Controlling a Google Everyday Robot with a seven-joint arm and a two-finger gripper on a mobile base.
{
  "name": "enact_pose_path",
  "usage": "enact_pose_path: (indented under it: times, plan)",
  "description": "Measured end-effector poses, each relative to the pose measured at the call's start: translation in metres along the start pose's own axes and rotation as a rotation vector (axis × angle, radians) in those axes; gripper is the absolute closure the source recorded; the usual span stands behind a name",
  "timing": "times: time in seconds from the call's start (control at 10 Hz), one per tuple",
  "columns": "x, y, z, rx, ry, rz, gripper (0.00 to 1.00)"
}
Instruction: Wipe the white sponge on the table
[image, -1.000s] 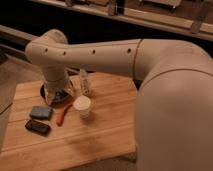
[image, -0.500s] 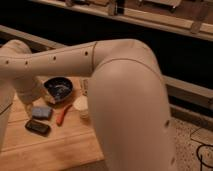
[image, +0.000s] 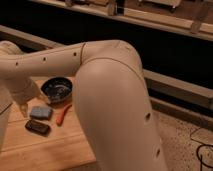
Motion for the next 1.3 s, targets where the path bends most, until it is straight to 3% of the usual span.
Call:
enact_pose_path:
  times: [0.2, 0.3, 0.5, 0.9, 1.3]
  plan:
    - [-0.025, 0.002, -0.003, 0.02, -0.063, -0.053, 0.35]
    - [-0.047, 0.01, -0.006, 0.038, -0.113, -0.124, 0.35]
    - [-0.061, 0.015, -0.007, 0.053, -0.141, -0.181, 0.35]
    - [-0.065, 0.001, 0.011, 0.064, -0.083, -0.182, 0.35]
    - [-0.097, 0.009, 0.025, 0.024, -0.071, -0.231, 0.35]
